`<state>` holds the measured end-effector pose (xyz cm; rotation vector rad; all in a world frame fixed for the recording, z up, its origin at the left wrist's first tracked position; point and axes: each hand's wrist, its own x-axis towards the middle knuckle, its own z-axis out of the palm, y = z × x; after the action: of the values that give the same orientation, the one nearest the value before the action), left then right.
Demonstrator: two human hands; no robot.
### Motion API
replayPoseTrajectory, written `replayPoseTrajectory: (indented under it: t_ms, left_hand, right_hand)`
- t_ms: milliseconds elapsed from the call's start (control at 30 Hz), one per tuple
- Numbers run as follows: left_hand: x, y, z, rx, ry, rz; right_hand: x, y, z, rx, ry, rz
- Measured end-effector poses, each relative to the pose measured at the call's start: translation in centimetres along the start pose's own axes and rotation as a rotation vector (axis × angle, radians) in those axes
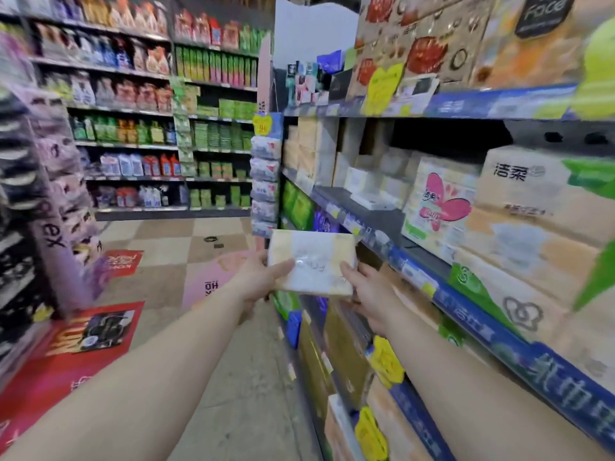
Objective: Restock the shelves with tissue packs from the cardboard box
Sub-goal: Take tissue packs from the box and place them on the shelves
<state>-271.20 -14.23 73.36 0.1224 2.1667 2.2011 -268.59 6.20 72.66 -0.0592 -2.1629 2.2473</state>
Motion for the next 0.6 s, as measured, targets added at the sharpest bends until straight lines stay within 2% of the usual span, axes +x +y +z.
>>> replayPoseTrajectory:
  t_ms: [200,367,600]
  left_hand:
    - [13.5,-0.4,-4.0,0.014,-0.077,0.036]
    - [25.2,2.1,-7.3,0.082,-0.127,0.068]
    - [38.6,4.4,-3.2,0.167,-0.363,0.17]
  right_hand:
    - [12.4,0.4,3.4,-0.008,0.061,-0.009]
    - [22.4,-2.2,6.4,-0.007,0.147,-0.037]
    - [30.5,-5.0,2.3,-0.101,0.323,-0.084]
